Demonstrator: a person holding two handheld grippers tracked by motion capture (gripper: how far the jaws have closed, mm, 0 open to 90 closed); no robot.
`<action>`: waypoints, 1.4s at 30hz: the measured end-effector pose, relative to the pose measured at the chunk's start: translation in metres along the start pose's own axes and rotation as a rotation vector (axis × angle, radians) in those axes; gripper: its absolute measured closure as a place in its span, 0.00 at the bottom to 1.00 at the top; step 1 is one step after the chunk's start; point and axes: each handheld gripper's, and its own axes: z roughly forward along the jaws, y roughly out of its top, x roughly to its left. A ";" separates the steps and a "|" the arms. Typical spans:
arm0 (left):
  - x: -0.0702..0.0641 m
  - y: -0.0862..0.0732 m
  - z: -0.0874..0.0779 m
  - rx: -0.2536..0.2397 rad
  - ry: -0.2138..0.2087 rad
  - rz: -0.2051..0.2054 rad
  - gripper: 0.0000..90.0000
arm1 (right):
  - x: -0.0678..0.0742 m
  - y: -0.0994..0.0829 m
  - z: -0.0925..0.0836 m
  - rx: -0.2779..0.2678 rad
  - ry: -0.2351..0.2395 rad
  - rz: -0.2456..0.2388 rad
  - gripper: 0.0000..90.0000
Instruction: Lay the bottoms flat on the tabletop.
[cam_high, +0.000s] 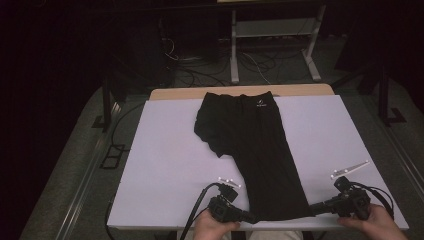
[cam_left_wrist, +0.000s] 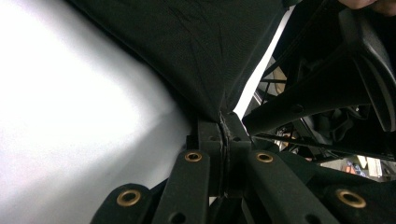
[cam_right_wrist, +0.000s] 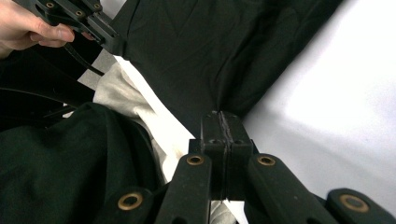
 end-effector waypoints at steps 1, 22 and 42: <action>0.000 0.000 0.000 0.000 0.000 0.000 0.98 | 0.000 0.000 0.000 0.000 0.000 0.000 0.98; 0.009 0.012 -0.052 -0.147 0.170 0.074 0.30 | 0.012 0.020 -0.007 -0.175 -0.136 -0.143 0.28; 0.039 0.042 -0.112 -0.313 0.283 0.121 0.00 | 0.042 0.117 0.031 -0.259 -0.075 -0.285 0.03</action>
